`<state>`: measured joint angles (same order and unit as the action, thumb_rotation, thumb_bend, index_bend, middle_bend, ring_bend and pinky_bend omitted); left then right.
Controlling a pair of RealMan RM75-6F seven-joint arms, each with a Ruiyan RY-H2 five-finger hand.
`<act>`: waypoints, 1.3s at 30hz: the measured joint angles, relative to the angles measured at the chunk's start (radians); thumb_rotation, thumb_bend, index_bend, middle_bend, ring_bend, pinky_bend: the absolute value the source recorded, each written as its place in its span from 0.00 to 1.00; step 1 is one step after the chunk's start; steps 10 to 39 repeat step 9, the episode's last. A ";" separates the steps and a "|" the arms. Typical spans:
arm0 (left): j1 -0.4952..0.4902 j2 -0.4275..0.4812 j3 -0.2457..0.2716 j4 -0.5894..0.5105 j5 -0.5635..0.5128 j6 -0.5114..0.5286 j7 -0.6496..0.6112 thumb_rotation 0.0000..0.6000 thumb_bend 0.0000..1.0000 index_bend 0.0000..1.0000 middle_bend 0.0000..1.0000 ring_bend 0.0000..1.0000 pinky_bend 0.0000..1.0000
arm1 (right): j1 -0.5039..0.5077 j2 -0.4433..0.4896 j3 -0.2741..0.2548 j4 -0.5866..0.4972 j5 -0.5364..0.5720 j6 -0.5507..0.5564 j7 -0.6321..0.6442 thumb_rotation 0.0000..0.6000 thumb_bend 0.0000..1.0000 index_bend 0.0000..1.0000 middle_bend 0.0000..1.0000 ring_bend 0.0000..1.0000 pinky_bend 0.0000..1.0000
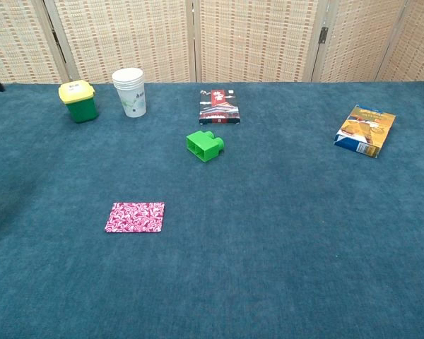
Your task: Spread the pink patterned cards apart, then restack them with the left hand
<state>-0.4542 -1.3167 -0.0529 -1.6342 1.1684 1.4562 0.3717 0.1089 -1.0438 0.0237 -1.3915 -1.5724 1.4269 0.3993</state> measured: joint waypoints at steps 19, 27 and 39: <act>0.158 0.074 0.068 -0.008 0.134 0.153 -0.071 1.00 0.35 0.28 0.41 0.32 0.40 | 0.000 -0.015 0.003 -0.002 -0.007 0.022 0.001 1.00 0.26 0.09 0.24 0.18 0.21; 0.158 0.074 0.068 -0.008 0.134 0.153 -0.071 1.00 0.35 0.28 0.41 0.32 0.40 | 0.000 -0.015 0.003 -0.002 -0.007 0.022 0.001 1.00 0.26 0.09 0.24 0.18 0.21; 0.158 0.074 0.068 -0.008 0.134 0.153 -0.071 1.00 0.35 0.28 0.41 0.32 0.40 | 0.000 -0.015 0.003 -0.002 -0.007 0.022 0.001 1.00 0.26 0.09 0.24 0.18 0.21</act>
